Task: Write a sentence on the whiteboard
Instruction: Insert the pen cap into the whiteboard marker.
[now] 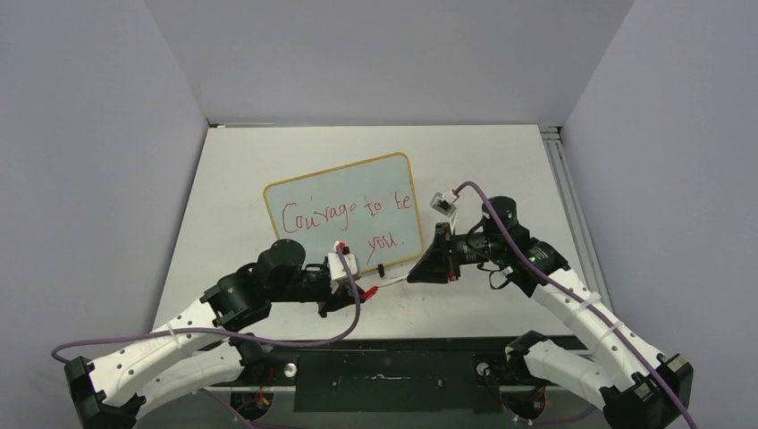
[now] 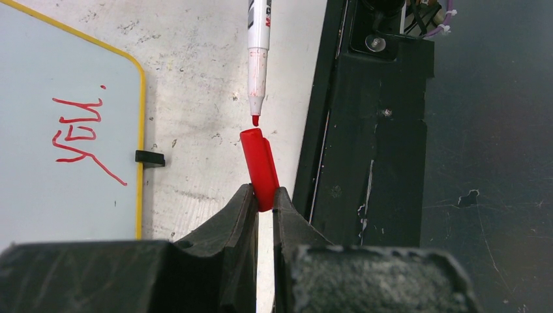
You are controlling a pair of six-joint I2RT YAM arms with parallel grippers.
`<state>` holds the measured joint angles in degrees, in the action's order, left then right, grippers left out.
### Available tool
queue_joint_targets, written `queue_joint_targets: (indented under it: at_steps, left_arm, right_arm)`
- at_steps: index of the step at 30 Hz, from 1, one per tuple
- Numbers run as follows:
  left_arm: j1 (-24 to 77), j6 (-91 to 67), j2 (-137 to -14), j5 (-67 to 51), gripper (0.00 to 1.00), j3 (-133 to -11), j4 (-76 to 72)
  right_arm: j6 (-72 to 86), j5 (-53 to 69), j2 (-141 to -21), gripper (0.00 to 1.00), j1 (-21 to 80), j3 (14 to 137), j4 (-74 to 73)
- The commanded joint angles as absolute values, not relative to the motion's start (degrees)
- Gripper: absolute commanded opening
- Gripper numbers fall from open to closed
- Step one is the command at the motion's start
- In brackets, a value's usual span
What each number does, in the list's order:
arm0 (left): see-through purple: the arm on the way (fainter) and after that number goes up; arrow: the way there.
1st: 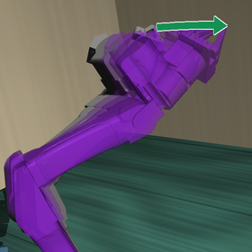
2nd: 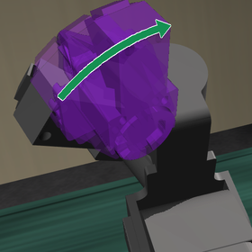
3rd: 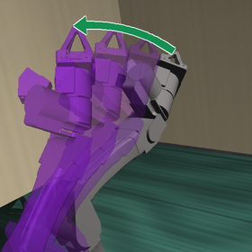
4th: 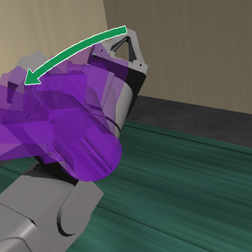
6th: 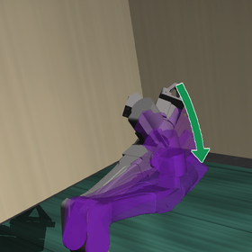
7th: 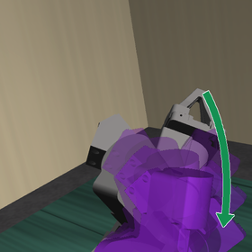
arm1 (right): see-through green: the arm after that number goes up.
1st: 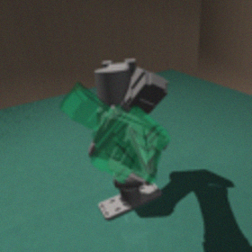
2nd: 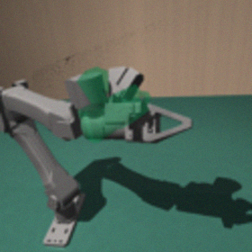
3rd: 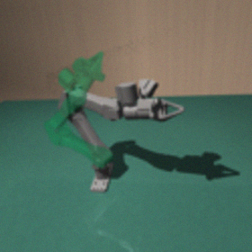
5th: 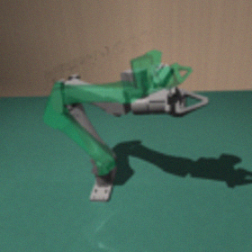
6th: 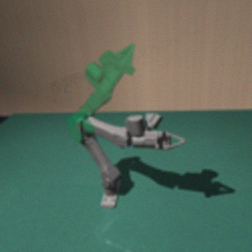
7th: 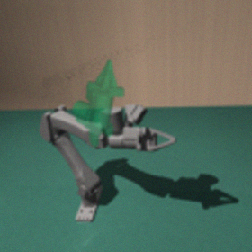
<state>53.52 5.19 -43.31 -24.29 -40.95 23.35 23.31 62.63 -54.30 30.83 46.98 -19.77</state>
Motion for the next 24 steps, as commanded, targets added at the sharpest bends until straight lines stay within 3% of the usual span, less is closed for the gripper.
queue_joint_targets:
  at_steps: [1,24]
  left_arm:
    - [53.3,5.7,-43.2,-25.3,0.0,-41.5,21.0]
    - [53.4,5.7,-43.0,-25.5,0.0,-41.4,20.9]
  right_arm:
    - [22.5,63.4,-54.7,0.05,31.3,47.5,-17.0]
    - [21.4,61.5,-55.0,0.05,32.0,47.8,-17.4]
